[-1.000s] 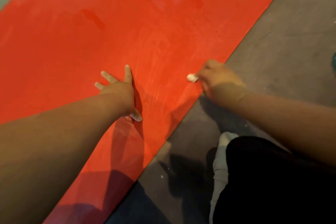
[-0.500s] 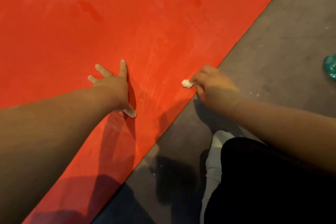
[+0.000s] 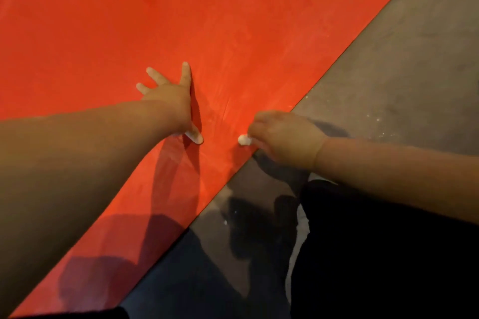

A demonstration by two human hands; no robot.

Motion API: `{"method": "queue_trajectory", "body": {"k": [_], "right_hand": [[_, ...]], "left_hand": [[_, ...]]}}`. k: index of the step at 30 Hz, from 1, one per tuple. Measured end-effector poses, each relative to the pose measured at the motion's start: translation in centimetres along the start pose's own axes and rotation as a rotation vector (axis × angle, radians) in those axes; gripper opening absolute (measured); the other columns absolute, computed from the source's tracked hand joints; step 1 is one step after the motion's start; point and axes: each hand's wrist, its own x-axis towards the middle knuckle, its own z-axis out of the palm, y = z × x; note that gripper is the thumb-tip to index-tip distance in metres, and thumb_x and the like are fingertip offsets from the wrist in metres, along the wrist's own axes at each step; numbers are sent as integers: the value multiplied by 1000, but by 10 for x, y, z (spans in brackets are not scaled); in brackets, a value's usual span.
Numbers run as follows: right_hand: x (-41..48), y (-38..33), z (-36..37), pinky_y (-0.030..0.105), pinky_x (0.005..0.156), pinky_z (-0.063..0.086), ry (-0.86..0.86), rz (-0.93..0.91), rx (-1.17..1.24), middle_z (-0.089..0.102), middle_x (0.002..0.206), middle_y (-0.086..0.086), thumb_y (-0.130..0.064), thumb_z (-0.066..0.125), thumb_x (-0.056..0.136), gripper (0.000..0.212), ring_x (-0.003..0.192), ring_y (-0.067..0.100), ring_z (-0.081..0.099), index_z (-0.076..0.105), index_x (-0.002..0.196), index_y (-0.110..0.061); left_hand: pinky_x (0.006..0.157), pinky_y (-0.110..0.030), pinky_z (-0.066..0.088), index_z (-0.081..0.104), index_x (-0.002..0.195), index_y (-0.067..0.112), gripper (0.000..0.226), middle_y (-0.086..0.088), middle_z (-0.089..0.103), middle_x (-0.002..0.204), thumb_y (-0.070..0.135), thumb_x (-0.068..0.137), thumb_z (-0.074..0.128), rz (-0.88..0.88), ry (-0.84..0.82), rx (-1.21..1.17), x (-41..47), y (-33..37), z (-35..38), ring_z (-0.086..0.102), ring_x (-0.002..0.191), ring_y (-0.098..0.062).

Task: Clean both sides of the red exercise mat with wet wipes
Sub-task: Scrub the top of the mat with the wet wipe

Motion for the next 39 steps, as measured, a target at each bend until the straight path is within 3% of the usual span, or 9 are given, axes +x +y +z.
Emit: {"method": "queue_trajectory", "body": {"k": [5, 9, 12, 14, 19, 23, 29, 32, 39], "right_hand": [[24, 70, -41, 45, 81, 45, 209, 465, -134, 56, 105, 18, -24, 54, 92, 20, 97, 38, 55, 64, 99, -8], [33, 23, -16, 37, 82, 42, 66, 328, -33, 54, 107, 12, -22, 50, 95, 18, 103, 33, 54, 62, 104, -11], [30, -27, 6, 36, 65, 48, -42, -74, 117, 56, 82, 7, -20, 60, 88, 9, 76, 30, 60, 66, 84, -14], [36, -17, 7, 36, 61, 50, -71, -149, 119, 57, 76, 7, -29, 50, 89, 24, 70, 29, 59, 66, 79, -14], [89, 89, -50, 38, 73, 38, 290, 349, -19, 60, 95, 18, -22, 58, 89, 17, 90, 36, 57, 67, 92, -9], [130, 125, -81, 41, 79, 39, 363, 623, -95, 61, 107, 24, -19, 53, 90, 22, 98, 40, 56, 66, 99, -3], [137, 0, -27, 36, 84, 40, 115, 78, 129, 58, 104, 12, -17, 51, 91, 17, 98, 30, 57, 64, 99, -9], [140, 4, -23, 35, 83, 41, 21, -126, 138, 60, 96, 11, -16, 53, 90, 15, 95, 29, 59, 65, 93, -8], [212, 96, -75, 33, 77, 38, 327, 414, 85, 62, 102, 12, -17, 59, 85, 11, 96, 30, 57, 67, 90, -12]], "left_hand": [[106, -62, 31, -19, 148, 40, 148, -27, -15, 155, 45, 50, 92, 17, 32, -10, 3, -9, 3, 8, 138, -57], [94, -51, 46, 29, 146, 33, 103, -15, 37, 147, 56, 61, 82, 18, 281, -23, 10, -28, -4, 44, 127, -39], [102, -60, 35, 12, 149, 41, 122, -13, 8, 158, 64, 52, 82, -86, 272, -83, 22, -39, -14, 22, 139, -43], [108, -62, 27, -4, 150, 45, 135, -17, -10, 159, 66, 48, 83, -90, 169, -113, 30, -43, -20, 11, 139, -54], [109, -58, 25, 3, 152, 42, 118, -24, -6, 158, 54, 64, 81, -31, 159, -145, 40, -54, -29, 12, 135, -62], [110, -59, 22, 5, 152, 41, 109, -25, -6, 157, 47, 71, 79, -2, 147, -163, 43, -58, -30, 8, 133, -64], [107, -61, 26, 1, 151, 43, 113, -21, -8, 158, 48, 69, 80, 0, 139, -167, 46, -59, -29, 8, 134, -62], [105, -61, 29, 0, 150, 45, 114, -19, -9, 158, 49, 69, 80, -10, 139, -180, 48, -59, -27, 6, 136, -60], [105, -62, 29, -2, 149, 46, 114, -15, -10, 158, 47, 69, 80, -22, 135, -216, 49, -59, -24, 2, 138, -57]]}}
